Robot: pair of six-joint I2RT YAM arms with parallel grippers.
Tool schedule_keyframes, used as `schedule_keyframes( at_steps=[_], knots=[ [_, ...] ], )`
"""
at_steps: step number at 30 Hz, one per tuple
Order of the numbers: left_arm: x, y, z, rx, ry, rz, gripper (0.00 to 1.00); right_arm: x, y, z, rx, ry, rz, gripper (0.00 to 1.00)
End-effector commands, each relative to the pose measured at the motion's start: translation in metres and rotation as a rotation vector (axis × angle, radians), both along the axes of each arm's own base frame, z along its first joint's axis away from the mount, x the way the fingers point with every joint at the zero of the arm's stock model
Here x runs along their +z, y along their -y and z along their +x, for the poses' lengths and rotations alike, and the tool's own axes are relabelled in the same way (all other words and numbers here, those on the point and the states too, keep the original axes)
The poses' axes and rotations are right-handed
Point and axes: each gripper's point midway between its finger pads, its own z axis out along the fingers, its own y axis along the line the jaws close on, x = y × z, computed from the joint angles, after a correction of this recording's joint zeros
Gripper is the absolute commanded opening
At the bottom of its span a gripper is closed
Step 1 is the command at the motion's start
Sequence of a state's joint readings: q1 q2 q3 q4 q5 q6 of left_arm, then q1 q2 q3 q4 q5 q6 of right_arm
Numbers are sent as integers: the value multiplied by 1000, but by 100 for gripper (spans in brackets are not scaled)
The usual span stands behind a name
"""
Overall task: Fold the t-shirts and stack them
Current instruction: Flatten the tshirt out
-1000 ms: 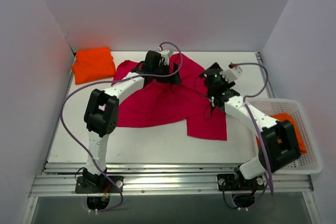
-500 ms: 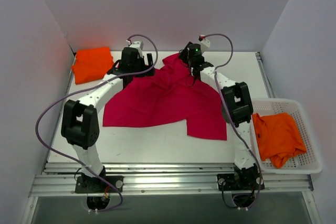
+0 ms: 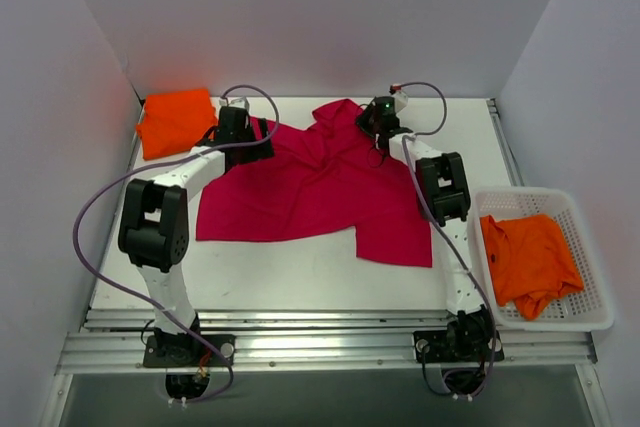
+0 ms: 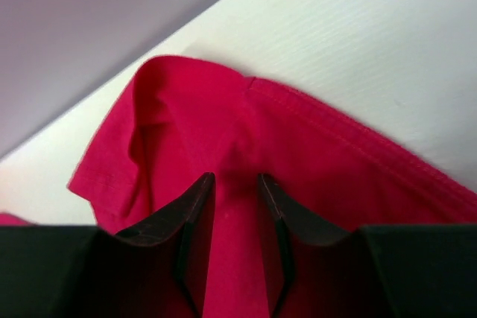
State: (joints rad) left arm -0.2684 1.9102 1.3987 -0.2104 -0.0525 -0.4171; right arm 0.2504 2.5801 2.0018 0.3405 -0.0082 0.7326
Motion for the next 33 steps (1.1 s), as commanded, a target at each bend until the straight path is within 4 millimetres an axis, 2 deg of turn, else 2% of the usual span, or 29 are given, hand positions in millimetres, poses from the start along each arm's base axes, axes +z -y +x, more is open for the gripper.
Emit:
schedule_keyframes(
  at_steps=[1, 3, 4, 6, 8, 9, 16, 20, 21, 23, 27, 29, 31, 32, 33],
  knots=[
    [2, -9, 16, 46, 49, -22, 98, 2, 31, -9, -66, -16, 33, 26],
    [-4, -14, 17, 60, 41, -22, 98, 2, 58, -11, -140, -11, 39, 25],
    [-7, -14, 17, 62, 40, -23, 98, -13, 65, -20, -159, -45, 41, 25],
    [-12, -20, 20, 76, 34, -23, 98, -17, 85, -25, -217, -68, 22, 25],
    [-17, -22, 21, 85, 28, -24, 98, -21, 96, -31, -253, -92, 6, 24],
    [-18, -24, 22, 92, 28, -28, 98, -28, 107, -38, -301, -127, -26, 24],
    [-35, -30, 20, 127, 7, -28, 99, -28, 151, -56, -454, -184, -110, 25],
    [-38, -38, 12, 192, 2, -32, 100, -27, 166, -64, -519, -210, -139, 27],
    [-44, -41, 5, 210, -9, -31, 100, -27, 170, -64, -531, -211, -144, 27],
    [-38, -45, 1, 257, 16, -44, 100, -27, 170, -61, -519, -205, -134, 28],
    [-47, -57, -20, 361, 8, -32, 100, -23, 173, -64, -534, -199, -146, 29],
    [-53, -58, -33, 399, -6, -37, 100, -2, 178, -66, -561, -154, -149, 31],
    [-47, -56, -34, 409, 36, -41, 100, 14, 179, -77, -572, -130, -160, 32],
    [-50, -51, -40, 405, 37, -35, 100, 23, 181, -79, -589, -107, -168, 33],
    [-49, -51, -41, 414, 50, -24, 100, 30, 174, -82, -581, -94, -174, 34]
  ],
)
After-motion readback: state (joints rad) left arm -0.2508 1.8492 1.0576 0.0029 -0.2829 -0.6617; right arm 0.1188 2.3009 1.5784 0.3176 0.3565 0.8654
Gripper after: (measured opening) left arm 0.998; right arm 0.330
